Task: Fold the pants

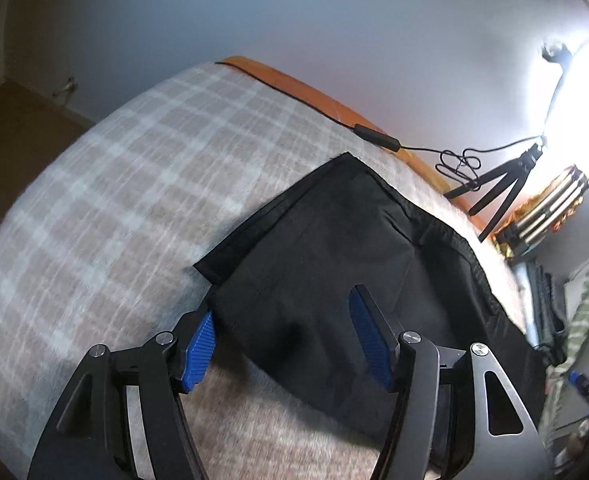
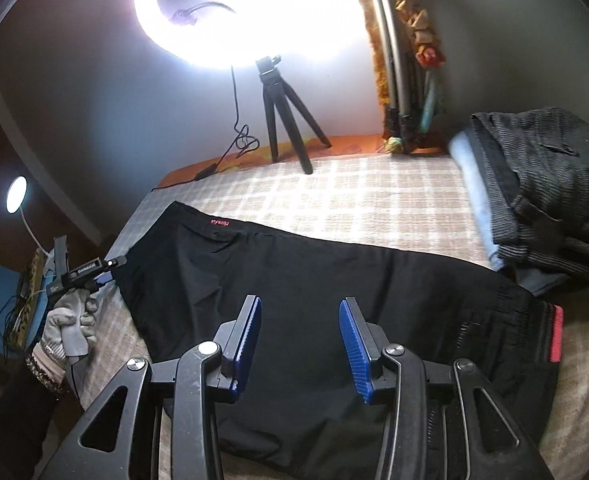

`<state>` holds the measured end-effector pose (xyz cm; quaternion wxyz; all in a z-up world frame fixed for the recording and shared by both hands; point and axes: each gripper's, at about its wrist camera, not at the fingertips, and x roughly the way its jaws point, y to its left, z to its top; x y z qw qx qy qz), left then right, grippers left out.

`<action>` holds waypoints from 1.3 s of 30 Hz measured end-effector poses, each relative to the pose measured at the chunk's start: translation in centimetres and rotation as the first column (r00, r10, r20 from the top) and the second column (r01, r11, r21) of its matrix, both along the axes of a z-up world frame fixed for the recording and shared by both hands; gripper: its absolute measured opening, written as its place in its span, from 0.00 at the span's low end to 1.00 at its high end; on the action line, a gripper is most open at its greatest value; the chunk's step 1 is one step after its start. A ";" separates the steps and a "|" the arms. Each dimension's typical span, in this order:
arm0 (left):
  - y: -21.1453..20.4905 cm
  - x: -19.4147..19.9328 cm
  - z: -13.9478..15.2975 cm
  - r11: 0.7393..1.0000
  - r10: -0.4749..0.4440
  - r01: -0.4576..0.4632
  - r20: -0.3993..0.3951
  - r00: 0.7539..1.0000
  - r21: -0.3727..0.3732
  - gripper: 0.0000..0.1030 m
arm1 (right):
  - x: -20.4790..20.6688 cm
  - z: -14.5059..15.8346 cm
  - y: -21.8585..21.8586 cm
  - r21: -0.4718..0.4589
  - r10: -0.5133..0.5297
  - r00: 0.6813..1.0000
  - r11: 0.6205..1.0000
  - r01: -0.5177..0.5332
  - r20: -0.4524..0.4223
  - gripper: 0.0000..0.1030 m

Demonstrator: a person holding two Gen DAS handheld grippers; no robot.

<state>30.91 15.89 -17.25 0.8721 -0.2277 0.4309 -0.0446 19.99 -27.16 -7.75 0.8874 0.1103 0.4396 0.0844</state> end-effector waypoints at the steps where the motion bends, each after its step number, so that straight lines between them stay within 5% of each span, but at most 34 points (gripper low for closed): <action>1: -0.2 0.0 0.1 1.000 0.003 -0.003 0.004 1.000 0.014 0.57 | 0.3 -0.1 0.3 -0.002 0.008 1.000 1.000 -0.008 -0.003 0.42; 4: -0.2 0.6 -0.3 1.000 0.022 -0.022 -0.005 1.000 0.022 0.13 | 0.9 -0.1 1.2 -0.015 0.035 0.999 0.999 -0.035 -0.001 0.42; 7: 0.2 0.9 -0.6 0.999 0.036 -0.036 0.002 0.999 -0.038 0.05 | 1.6 -0.1 2.2 -0.034 0.060 0.998 0.998 -0.060 0.001 0.42; 12: -0.3 0.1 0.8 0.997 0.047 -0.051 0.073 0.996 0.054 0.03 | 4.2 -0.5 4.9 -0.090 0.135 0.991 0.987 -0.136 -0.019 0.42; 17: 1.2 0.3 0.4 0.991 0.100 -0.104 0.056 0.993 0.080 0.03 | 9.5 -1.1 9.5 -0.111 0.258 0.965 0.959 -0.262 -0.048 0.42; 23: 2.3 0.5 0.0 0.999 0.051 -0.052 0.054 0.997 0.016 0.05 | 17.3 -4.0 17.6 -0.066 0.444 0.888 0.889 -0.454 -0.122 0.42; 29: 2.9 0.1 -0.2 1.000 0.010 -0.010 0.024 1.000 -0.008 0.16 | 23.0 -8.0 24.2 -0.045 0.550 0.819 0.825 -0.563 -0.163 0.42; 39: 1.9 -0.4 -0.7 0.997 -0.081 0.081 0.042 0.996 0.010 0.22 | 26.1 -11.7 28.6 -0.121 0.594 0.783 0.777 -0.618 -0.187 0.47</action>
